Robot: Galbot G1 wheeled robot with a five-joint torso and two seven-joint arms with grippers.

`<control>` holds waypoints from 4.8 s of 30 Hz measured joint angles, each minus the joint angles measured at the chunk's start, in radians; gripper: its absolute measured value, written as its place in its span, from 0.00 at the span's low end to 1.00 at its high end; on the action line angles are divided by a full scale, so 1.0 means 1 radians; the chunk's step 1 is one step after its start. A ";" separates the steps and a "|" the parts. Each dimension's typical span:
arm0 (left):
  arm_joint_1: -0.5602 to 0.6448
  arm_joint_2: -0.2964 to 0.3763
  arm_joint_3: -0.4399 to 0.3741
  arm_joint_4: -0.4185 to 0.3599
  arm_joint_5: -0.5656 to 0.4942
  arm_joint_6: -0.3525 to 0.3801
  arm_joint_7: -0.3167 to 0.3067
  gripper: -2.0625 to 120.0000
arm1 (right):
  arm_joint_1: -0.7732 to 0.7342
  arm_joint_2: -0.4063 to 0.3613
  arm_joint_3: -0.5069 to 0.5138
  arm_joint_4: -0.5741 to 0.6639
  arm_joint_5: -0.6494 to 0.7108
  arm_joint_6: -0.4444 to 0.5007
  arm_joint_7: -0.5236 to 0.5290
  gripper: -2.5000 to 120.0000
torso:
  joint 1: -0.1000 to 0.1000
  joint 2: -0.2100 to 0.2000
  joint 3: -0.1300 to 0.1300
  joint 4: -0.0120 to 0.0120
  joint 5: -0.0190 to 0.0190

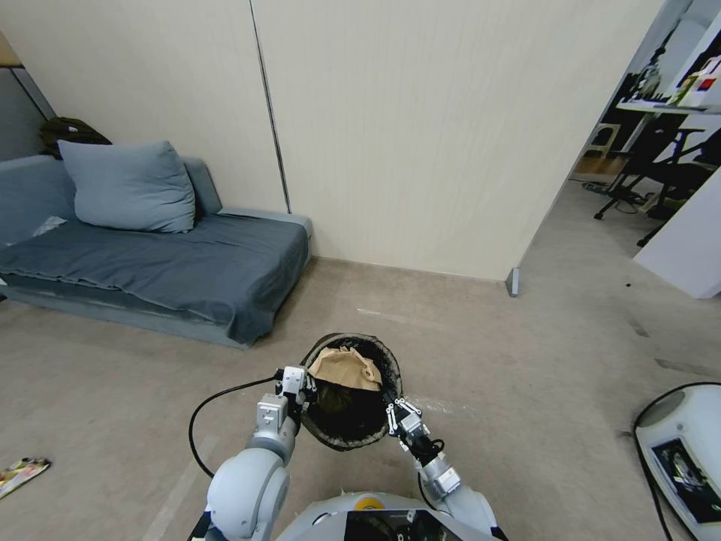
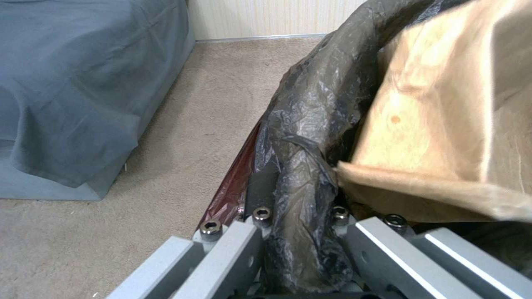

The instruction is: Pick up the trash bin, then pick up the garbage from the floor and place it into the trash bin.

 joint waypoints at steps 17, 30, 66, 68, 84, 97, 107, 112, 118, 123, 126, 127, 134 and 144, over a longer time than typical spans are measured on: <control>-0.001 0.001 -0.008 0.008 -0.009 -0.013 -0.003 0.02 | -0.032 -0.001 0.004 0.037 -0.036 0.028 0.011 0.56 | 0.000 0.000 0.000 0.0001 0.0001; -0.009 0.005 -0.010 0.040 -0.015 -0.047 -0.024 0.02 | -0.104 -0.011 0.000 0.189 -0.084 0.055 0.019 0.83 | 0.000 0.000 0.000 0.0000 -0.0001; 0.009 -0.004 -0.032 0.015 -0.028 -0.085 -0.067 0.02 | -0.160 0.104 0.083 0.437 -0.085 -0.077 0.325 0.84 | 0.000 0.000 0.000 0.0000 0.0000; 0.009 -0.004 -0.034 0.014 -0.029 -0.085 -0.067 0.02 | -0.159 0.103 0.084 0.436 -0.081 -0.077 0.324 0.84 | 0.000 0.000 0.000 0.0000 0.0000; 0.006 -0.020 -0.028 0.015 -0.033 -0.082 -0.070 0.02 | -0.147 0.102 0.079 0.427 0.045 -0.058 0.281 0.84 | 0.000 0.000 0.000 0.0000 0.0000; -0.003 -0.028 -0.020 0.030 -0.033 -0.082 -0.074 0.02 | -0.136 0.101 0.083 0.413 0.056 -0.034 0.259 0.84 | 0.000 0.000 0.000 0.0000 0.0000; -0.003 -0.030 -0.017 0.030 -0.031 -0.082 -0.074 0.02 | -0.127 0.101 0.090 0.419 0.039 -0.042 0.246 0.84 | 0.000 0.000 0.000 0.0001 -0.0001; -0.004 -0.030 -0.018 0.031 -0.031 -0.082 -0.074 0.02 | -0.124 0.101 0.093 0.419 0.039 -0.041 0.236 0.84 | 0.000 0.000 0.000 0.0000 0.0000; -0.004 -0.030 -0.020 0.031 -0.031 -0.083 -0.074 0.02 | -0.121 0.101 0.091 0.418 0.038 -0.044 0.235 0.84 | 0.000 0.000 0.000 0.0001 0.0000; -0.004 -0.031 -0.020 0.031 -0.031 -0.086 -0.073 0.02 | -0.118 0.101 0.092 0.422 0.038 -0.053 0.236 0.84 | 0.000 0.000 0.000 0.0001 0.0000; -0.004 -0.031 -0.019 0.034 -0.029 -0.090 -0.073 0.02 | -0.118 0.101 0.092 0.425 0.038 -0.056 0.236 0.84 | 0.000 0.000 0.000 0.0001 -0.0002; -0.004 -0.032 -0.019 0.036 -0.023 -0.093 -0.072 0.02 | -0.117 0.101 0.093 0.425 0.038 -0.056 0.236 0.84 | 0.000 0.000 0.000 0.0001 0.0000; -0.003 -0.032 -0.022 0.038 -0.019 -0.097 -0.073 0.02 | -0.116 0.101 0.093 0.417 0.035 -0.054 0.237 0.84 | 0.000 0.000 0.000 0.0001 0.0000; -0.001 -0.032 -0.023 0.038 -0.016 -0.098 -0.073 0.02 | -0.110 0.101 0.097 0.401 0.034 -0.046 0.237 0.84 | 0.000 0.000 0.000 0.0000 0.0001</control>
